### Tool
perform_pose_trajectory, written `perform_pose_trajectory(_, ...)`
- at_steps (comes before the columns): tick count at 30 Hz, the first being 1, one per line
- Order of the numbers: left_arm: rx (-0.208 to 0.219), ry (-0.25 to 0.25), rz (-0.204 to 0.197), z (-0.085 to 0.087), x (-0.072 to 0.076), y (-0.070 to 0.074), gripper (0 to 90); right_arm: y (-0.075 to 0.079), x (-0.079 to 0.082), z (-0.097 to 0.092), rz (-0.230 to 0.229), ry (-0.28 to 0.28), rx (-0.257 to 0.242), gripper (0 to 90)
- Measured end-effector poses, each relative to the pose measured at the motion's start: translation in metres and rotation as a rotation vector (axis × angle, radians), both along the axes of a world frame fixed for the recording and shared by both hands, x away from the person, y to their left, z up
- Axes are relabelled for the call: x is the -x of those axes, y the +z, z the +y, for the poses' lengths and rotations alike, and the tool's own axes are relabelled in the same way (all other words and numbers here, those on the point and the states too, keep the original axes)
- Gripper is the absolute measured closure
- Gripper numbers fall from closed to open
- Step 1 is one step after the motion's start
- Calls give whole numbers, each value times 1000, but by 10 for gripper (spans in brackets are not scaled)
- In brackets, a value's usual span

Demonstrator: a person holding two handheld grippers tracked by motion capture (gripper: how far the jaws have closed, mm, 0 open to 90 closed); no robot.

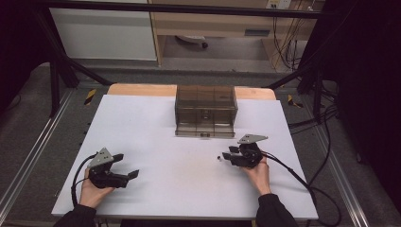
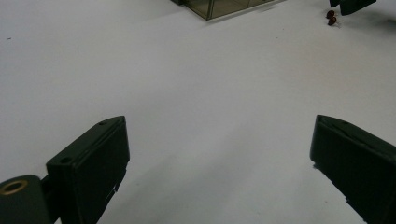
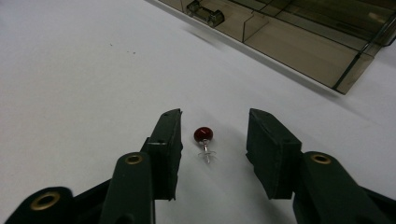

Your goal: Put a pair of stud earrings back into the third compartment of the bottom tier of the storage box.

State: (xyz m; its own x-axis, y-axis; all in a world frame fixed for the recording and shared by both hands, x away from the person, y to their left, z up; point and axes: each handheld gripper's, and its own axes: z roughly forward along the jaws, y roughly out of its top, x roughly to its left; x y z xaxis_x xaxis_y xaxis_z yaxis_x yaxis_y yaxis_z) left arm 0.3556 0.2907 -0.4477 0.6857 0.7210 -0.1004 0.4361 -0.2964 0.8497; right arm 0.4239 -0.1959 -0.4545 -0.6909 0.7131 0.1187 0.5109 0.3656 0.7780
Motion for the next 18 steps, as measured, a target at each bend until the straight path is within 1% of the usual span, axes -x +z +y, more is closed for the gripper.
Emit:
perform_pose_trajectory(2,0,1,0,0,0,0,44,-1,0,1,17,5,-7,635)
perform_pose_trajectory(4,0,1,0,0,0,0,45,-2,-1,1,17,13,-1,659)
perform_pose_trajectory(13,-1,1,-1,0,0,0,44,-4,-1,2,26,19,7,732)
perform_pose_trajectory(18,-2,0,-1,0,0,0,45,-5,-1,2,20,24,18,792)
